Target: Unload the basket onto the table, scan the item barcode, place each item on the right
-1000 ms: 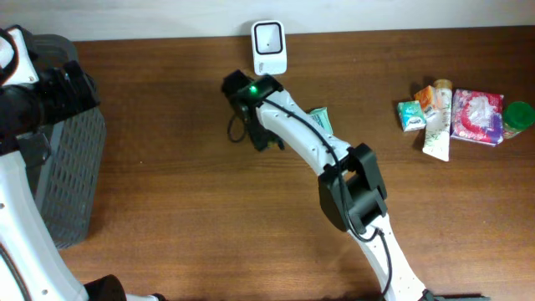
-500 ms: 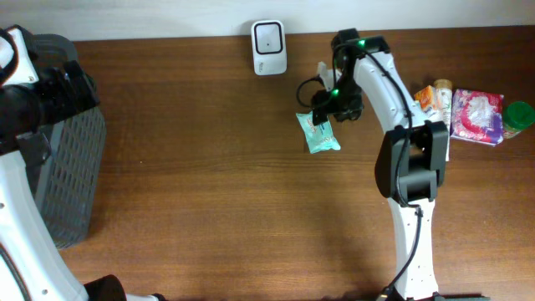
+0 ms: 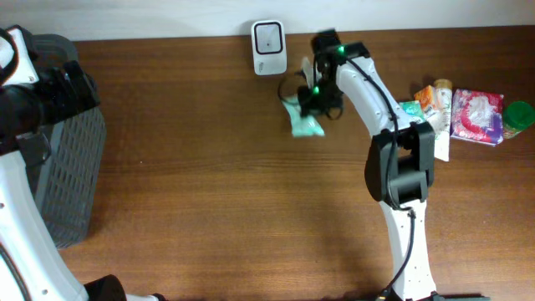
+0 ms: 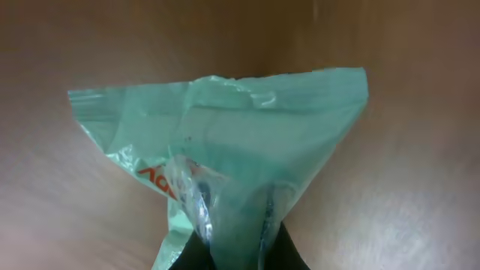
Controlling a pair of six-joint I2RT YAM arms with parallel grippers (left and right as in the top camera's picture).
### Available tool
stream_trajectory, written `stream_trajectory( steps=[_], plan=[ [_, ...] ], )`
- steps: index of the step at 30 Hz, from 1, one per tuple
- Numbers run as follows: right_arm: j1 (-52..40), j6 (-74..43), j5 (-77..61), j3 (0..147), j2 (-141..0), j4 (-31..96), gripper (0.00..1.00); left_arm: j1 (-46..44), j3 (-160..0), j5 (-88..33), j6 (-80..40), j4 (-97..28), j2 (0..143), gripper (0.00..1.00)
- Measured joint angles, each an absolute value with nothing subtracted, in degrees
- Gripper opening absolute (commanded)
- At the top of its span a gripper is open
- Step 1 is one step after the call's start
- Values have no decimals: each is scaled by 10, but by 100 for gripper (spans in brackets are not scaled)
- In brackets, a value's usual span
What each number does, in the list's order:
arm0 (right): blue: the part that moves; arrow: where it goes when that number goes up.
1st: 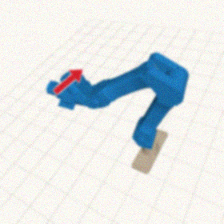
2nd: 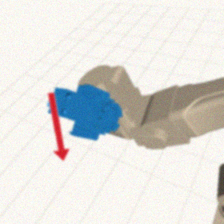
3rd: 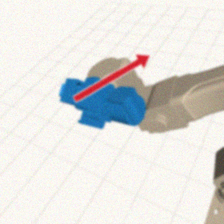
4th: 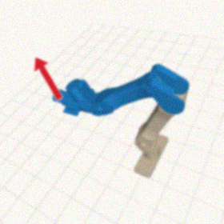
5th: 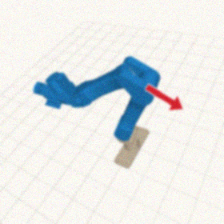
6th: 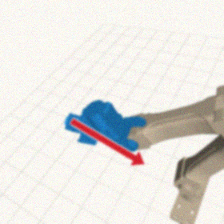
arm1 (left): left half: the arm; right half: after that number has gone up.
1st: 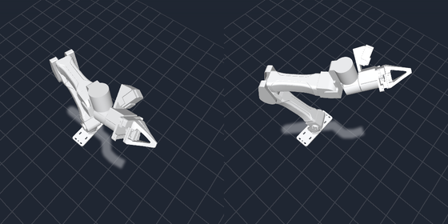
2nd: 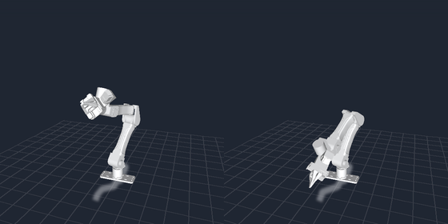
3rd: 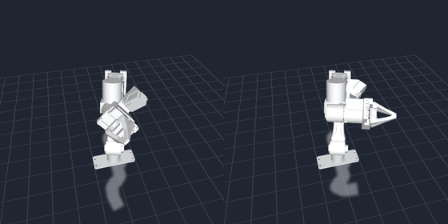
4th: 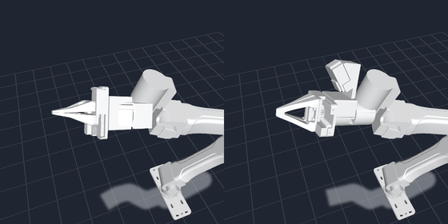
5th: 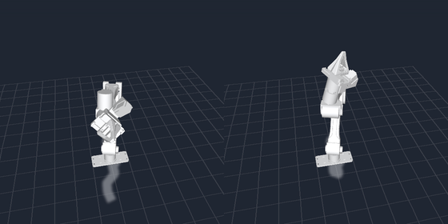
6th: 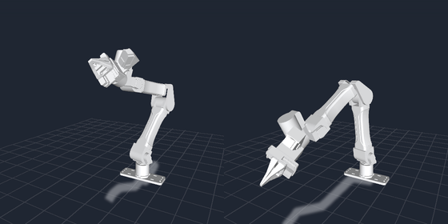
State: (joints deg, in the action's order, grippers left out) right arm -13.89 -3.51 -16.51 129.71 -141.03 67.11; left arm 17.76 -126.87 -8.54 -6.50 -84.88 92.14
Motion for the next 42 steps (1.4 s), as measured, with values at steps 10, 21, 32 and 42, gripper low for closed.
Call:
stream_trajectory(
  steps=[10, 21, 32, 42],
  plan=[
    [-168, -185, -144, 1397, -1467, 222, 4, 178, -1269, -85, -65, -849, 921, 99],
    [-176, -197, -75, 1407, -1512, 196, 4, 178, -1269, -85, -65, -849, 921, 99],
    [-176, -198, -73, 1459, -1512, 270, 4, 178, -1269, -85, -65, -849, 921, 99],
    [-176, -197, -73, 1459, -1507, 298, 4, 178, -1269, -85, -65, -849, 921, 99]
  ],
)
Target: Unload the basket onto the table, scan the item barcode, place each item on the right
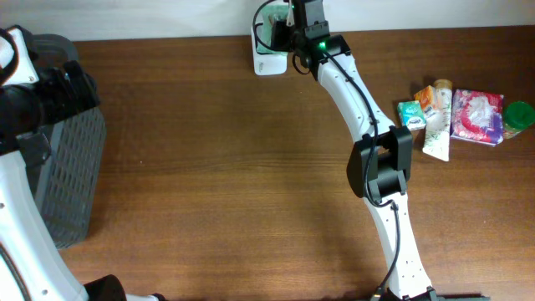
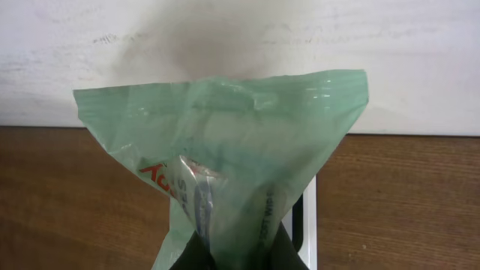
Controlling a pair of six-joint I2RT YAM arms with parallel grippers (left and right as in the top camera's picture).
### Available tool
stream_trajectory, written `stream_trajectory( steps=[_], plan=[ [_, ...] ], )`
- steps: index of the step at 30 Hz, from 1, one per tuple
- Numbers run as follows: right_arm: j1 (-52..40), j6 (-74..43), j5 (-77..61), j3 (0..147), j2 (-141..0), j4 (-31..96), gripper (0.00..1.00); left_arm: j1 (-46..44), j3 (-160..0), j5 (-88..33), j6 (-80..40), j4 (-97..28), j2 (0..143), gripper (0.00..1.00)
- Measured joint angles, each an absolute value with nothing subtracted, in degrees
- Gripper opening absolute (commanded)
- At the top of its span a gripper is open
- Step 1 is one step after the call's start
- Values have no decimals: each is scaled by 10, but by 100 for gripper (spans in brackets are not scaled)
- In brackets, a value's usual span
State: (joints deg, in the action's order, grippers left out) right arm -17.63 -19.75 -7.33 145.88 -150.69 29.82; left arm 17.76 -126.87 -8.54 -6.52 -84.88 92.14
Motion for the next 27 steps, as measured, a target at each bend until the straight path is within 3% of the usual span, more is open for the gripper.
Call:
stream_trajectory(
  steps=[21, 24, 27],
  plan=[
    [-178, -197, -77, 1442, -1507, 277, 4, 178, -1269, -85, -65, -849, 921, 99],
    [-171, -197, -77, 1441, -1489, 303, 4, 178, -1269, -85, -65, -849, 921, 99],
    [-119, -197, -78, 1446, -1390, 426, 4, 178, -1269, -85, -65, -849, 921, 99]
  ],
)
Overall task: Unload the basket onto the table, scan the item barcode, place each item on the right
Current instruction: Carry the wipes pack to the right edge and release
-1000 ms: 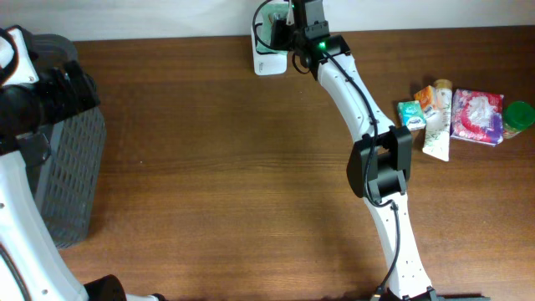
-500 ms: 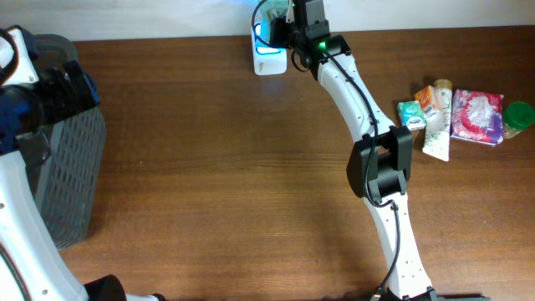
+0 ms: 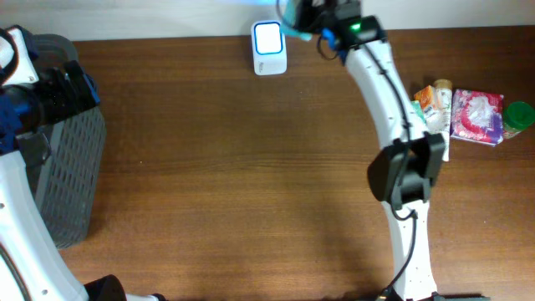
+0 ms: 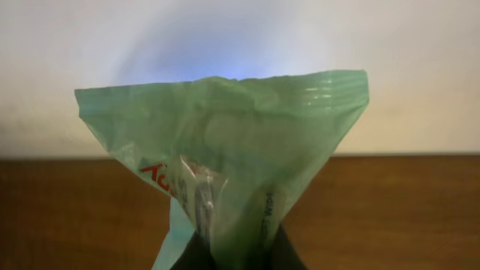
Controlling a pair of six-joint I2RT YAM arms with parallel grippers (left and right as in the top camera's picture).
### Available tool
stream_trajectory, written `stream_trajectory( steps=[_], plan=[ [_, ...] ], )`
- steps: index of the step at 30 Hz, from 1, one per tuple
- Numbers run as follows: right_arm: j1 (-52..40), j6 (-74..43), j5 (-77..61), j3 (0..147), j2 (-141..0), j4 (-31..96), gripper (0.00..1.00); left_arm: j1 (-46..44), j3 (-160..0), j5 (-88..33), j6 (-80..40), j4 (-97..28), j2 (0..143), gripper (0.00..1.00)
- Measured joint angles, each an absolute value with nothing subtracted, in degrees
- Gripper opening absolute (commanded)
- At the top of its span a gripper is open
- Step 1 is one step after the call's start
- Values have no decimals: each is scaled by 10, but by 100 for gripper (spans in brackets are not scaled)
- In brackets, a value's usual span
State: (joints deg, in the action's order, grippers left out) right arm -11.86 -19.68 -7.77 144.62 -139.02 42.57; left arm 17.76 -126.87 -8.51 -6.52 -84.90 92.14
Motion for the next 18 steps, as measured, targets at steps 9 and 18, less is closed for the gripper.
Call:
stream_trajectory(
  steps=[9, 18],
  plan=[
    [62, -144, 51, 1412, -1361, 760, 15, 178, -1269, -85, -65, -849, 921, 99],
    [110, -135, 77, 1321, -1360, 768, 99, 178, -1269, -85, -65, -849, 921, 99]
  ],
)
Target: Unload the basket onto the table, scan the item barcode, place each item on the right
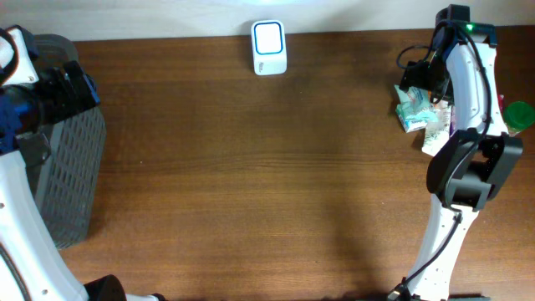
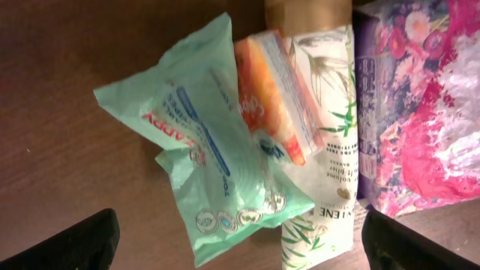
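Note:
The green wipes packet (image 2: 217, 150) lies flat on the brown table, against the left side of a pile of goods; in the overhead view the packet (image 1: 411, 113) is at the far right. My right gripper (image 2: 240, 247) hangs open over it, its dark fingertips (image 2: 90, 241) wide apart and touching nothing. From overhead the right gripper (image 1: 418, 84) is just behind the packet. The white scanner (image 1: 269, 38) stands at the table's back edge, far to the left of it. My left gripper (image 1: 67, 90) is over the basket at the left; its jaws cannot be made out.
Beside the packet lie an orange packet (image 2: 274, 97), a white tube with leaf print (image 2: 330, 157) and a purple-pink flowered pack (image 2: 420, 105). A green round item (image 1: 519, 115) sits at the far right edge. A grey mesh basket (image 1: 71, 184) stands at the left.
The right gripper held the green packet up near the wall right of the scanner. Now it is at the pile on the right, open, with the packet lying on the table.
The right gripper first held the green packet above the table just right of the scanner. Then it held it in front of the scanner, then up beside the lit scanner. Now the packet lies by the pile and the gripper is open. The left arm stayed put.

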Controlling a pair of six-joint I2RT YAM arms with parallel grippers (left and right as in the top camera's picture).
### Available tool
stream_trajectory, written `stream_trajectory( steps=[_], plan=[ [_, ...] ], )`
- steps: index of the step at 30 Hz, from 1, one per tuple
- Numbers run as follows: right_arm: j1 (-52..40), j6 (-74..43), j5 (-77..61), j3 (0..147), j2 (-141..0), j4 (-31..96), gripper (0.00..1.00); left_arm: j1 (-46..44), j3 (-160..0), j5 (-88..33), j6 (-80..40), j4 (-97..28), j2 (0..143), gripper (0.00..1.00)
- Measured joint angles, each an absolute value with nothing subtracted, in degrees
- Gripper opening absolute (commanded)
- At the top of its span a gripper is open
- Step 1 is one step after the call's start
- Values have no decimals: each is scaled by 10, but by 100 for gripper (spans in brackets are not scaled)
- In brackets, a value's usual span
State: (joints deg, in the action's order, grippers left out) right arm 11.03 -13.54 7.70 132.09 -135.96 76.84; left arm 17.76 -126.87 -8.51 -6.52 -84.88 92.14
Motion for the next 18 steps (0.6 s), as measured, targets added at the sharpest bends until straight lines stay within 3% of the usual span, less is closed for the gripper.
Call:
stream_trajectory(
  steps=[5, 9, 13, 18],
  plan=[
    [110, -136, 63, 1321, -1243, 801, 99, 178, -1269, -85, -65, -849, 921, 99],
    [84, -138, 33, 1332, -1034, 871, 99, 178, -1269, -85, -65, -849, 921, 99],
    [43, -137, 32, 1328, -970, 915, 99, 178, -1269, -85, -65, -849, 921, 99],
    [-3, -137, 36, 1158, -824, 877, 99, 178, -1269, -86, -65, -848, 921, 99]
  ],
)
